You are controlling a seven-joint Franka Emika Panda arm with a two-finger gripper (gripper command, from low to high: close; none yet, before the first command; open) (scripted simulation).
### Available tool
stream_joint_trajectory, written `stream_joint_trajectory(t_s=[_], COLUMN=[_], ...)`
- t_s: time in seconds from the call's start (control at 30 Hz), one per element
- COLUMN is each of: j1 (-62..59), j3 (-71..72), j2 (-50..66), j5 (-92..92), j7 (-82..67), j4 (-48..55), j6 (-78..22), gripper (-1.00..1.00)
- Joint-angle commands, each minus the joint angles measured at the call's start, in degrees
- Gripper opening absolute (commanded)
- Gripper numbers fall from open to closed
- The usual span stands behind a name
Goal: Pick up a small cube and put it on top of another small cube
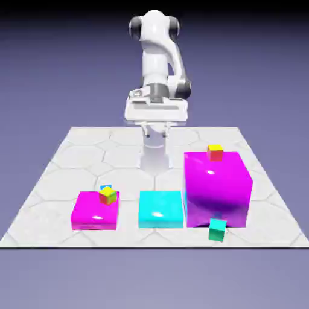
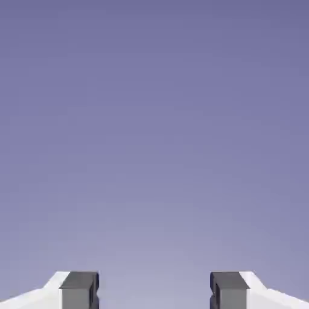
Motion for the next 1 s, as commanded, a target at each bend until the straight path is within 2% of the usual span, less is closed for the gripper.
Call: stream_joint_trajectory(t_s=[0.0,0.97], j1=[-0.54,-16.14], j3=[1.12,33.52], j2=[2.08,62.30], j5=[-0.31,-9.24], j7=[1.20,36.07], j4=[1.57,47.07], j6=[-1.67,-49.95], gripper=[0.00,0.00])
